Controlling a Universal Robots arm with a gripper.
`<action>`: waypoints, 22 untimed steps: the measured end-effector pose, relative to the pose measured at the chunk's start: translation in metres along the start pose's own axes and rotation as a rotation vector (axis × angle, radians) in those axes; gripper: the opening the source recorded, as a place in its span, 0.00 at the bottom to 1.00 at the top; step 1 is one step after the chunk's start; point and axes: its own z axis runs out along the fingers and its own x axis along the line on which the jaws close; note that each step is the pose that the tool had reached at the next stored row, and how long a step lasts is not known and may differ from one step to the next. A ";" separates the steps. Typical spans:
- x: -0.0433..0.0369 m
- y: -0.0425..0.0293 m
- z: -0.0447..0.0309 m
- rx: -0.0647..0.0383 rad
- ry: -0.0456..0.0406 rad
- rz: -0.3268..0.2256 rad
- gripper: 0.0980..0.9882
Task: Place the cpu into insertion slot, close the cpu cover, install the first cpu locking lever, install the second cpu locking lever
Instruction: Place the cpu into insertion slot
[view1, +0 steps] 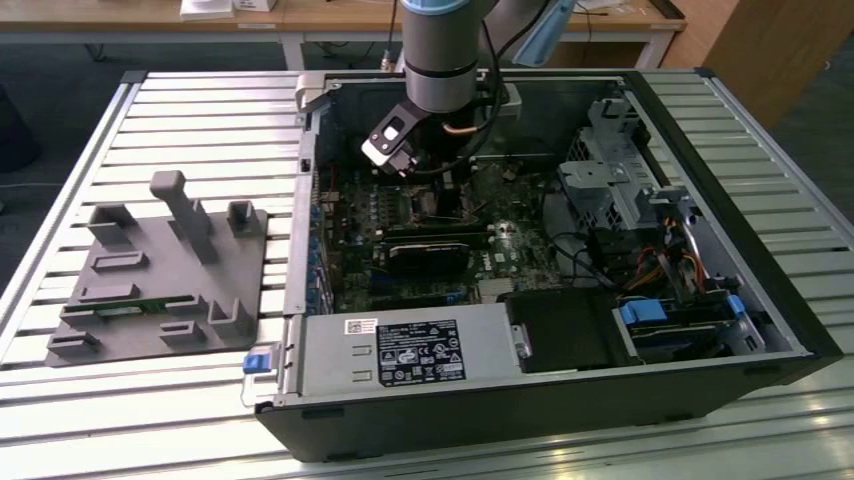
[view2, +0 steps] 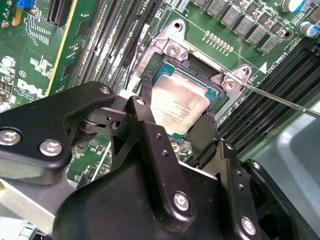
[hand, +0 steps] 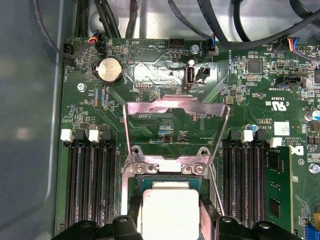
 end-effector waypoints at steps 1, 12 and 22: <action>0.0000 0.0000 0.0000 0.000 0.0000 0.000 0.50; 0.0000 0.0000 0.0001 0.000 0.0001 0.000 0.58; 0.0023 -0.0005 -0.0002 0.000 -0.0002 0.000 0.58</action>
